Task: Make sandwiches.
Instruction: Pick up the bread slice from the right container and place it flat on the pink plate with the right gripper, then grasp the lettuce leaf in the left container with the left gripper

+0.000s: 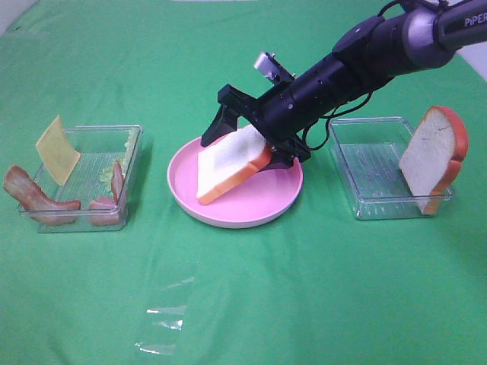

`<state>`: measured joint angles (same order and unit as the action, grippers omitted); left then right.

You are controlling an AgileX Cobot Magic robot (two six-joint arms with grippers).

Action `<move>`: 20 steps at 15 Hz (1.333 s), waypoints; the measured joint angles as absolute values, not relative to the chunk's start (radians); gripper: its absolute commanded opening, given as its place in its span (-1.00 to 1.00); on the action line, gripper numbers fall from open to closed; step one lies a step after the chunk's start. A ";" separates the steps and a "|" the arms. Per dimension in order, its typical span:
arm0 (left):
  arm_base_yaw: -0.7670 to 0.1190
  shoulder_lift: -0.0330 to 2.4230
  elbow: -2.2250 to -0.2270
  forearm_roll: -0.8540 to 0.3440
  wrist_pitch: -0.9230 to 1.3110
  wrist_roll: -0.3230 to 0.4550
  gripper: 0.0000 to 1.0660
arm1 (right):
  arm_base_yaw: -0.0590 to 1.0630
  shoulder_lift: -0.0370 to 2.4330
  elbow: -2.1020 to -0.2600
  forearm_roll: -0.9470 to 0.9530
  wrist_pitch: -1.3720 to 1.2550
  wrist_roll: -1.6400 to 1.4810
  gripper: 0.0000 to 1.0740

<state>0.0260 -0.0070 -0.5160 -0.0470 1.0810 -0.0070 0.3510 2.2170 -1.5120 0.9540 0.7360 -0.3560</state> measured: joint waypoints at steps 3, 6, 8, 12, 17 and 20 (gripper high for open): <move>0.026 -0.007 -0.516 -0.047 1.081 -0.007 0.92 | 0.350 2.149 -1.512 0.794 0.735 -0.297 0.71; 0.026 -0.007 -0.516 -0.047 1.081 -0.007 0.92 | 0.350 2.080 -1.545 0.529 0.791 -0.125 0.71; 0.026 -0.007 -0.516 -0.047 1.081 -0.007 0.92 | 0.350 2.019 -1.600 0.337 0.860 0.000 0.71; 0.026 -0.007 -0.516 -0.047 1.081 -0.007 0.92 | 0.342 1.974 -1.755 0.054 1.092 0.126 0.71; 0.026 -0.007 -0.516 -0.047 1.081 -0.007 0.92 | 0.151 1.967 -1.929 -0.013 1.205 0.133 0.71; 0.026 -0.007 -0.516 -0.047 1.081 -0.007 0.92 | -0.003 1.967 -1.953 -0.028 1.212 0.086 0.71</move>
